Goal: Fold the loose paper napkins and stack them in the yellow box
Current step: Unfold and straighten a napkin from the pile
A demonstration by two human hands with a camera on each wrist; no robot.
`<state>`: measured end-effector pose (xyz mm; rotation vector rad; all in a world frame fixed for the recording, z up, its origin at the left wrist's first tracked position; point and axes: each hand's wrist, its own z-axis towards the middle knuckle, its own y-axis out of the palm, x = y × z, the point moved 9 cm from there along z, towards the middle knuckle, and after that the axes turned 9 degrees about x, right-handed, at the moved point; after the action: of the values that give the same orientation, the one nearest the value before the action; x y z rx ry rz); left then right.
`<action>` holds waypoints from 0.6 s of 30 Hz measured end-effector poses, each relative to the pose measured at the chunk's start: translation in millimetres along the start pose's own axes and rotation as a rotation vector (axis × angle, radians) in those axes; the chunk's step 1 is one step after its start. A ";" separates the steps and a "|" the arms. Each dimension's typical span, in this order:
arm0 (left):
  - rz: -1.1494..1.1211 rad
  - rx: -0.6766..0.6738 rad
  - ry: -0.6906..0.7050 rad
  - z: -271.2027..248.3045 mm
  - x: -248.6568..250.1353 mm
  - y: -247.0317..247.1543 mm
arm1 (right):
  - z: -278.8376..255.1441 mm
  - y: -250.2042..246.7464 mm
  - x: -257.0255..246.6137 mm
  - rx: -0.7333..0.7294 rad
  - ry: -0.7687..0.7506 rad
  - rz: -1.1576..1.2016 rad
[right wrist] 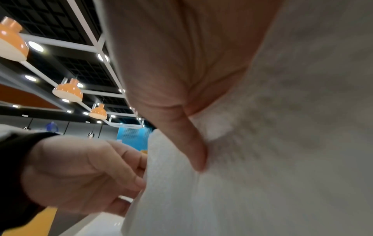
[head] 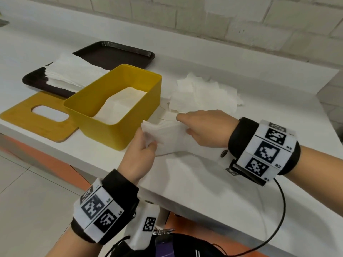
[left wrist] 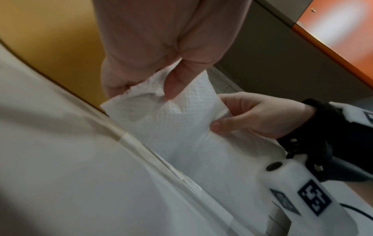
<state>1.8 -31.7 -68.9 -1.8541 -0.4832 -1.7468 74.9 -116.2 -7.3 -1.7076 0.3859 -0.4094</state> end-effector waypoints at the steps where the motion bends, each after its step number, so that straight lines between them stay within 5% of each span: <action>1: -0.008 0.033 0.003 1.3 0.6 -3.0 | -0.8 -4.7 1.3 0.019 -0.003 0.017; 18: 0.021 0.020 -0.061 -1.7 -0.7 4.5 | 2.2 6.9 3.6 0.028 -0.021 0.045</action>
<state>3.1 -36.2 -70.2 -1.8959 -0.5011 -1.6698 78.9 -117.2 -14.3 -1.6713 0.4013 -0.3623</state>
